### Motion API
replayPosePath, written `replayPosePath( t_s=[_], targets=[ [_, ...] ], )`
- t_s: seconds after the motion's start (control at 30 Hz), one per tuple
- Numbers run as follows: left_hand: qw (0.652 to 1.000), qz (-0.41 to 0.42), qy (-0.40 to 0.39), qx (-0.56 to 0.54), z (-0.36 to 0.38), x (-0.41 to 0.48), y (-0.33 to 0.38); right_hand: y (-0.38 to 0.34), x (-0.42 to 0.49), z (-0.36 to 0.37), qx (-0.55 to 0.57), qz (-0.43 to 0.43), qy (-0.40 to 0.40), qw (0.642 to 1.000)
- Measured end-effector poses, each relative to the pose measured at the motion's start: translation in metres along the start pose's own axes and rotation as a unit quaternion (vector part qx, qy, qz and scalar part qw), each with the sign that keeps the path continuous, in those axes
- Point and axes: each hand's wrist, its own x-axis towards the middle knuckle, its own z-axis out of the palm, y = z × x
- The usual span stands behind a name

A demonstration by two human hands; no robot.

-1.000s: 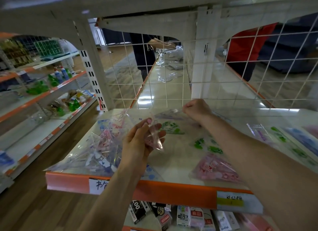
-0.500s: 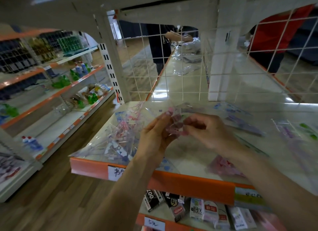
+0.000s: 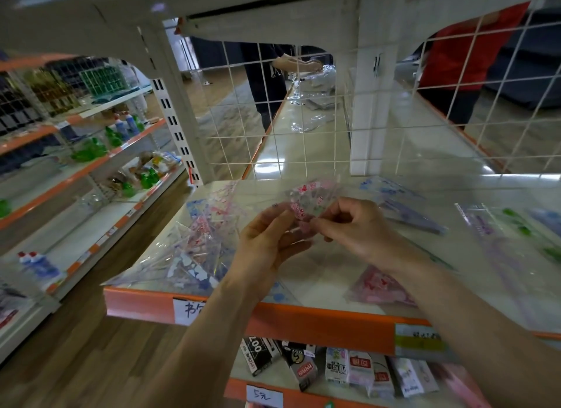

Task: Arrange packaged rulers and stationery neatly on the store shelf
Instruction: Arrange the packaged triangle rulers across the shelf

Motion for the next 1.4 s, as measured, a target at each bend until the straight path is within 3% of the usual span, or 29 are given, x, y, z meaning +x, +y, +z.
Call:
replayPosePath(
  t_s=[0.13,0.3,0.4,0.5,0.67,0.83,0.93,1.03,1.17,1.4],
  targets=[
    [0.999,0.034,0.011,0.039,0.002,0.000,-0.003,0.005,0.001,0.000,-0.015,-0.016,-0.012,1.000],
    [0.989,0.086,0.103,0.056,0.003,-0.001,0.001,0.006,0.004,-0.015,0.008,-0.099,0.140,0.985],
    [0.986,0.074,0.103,0.108,0.006,-0.002,-0.001,0.014,0.005,-0.014,-0.084,-0.172,0.089,0.978],
    [0.982,0.086,0.110,0.124,0.005,-0.001,-0.001,0.018,0.005,-0.009,-0.105,-0.142,0.029,0.984],
    [0.979,0.090,0.141,0.113,0.003,0.000,-0.002,0.017,0.004,-0.006,-0.136,-0.155,0.003,0.978],
    [0.949,0.121,0.287,0.049,0.000,0.001,0.001,0.015,0.004,-0.011,-0.079,-0.147,0.044,0.985],
    [0.926,0.166,0.330,0.081,0.000,0.001,0.002,0.014,0.003,-0.014,-0.119,-0.109,0.038,0.986],
    [0.920,0.186,0.324,0.118,0.003,0.000,0.001,0.011,0.000,-0.013,-0.216,-0.082,-0.024,0.973],
    [0.921,0.190,0.311,0.136,0.003,0.000,0.000,0.006,-0.003,-0.013,-0.337,-0.079,-0.047,0.937],
    [0.932,0.180,0.295,0.108,0.002,0.001,-0.001,0.009,-0.001,-0.010,-0.386,-0.087,-0.062,0.916]
  ],
)
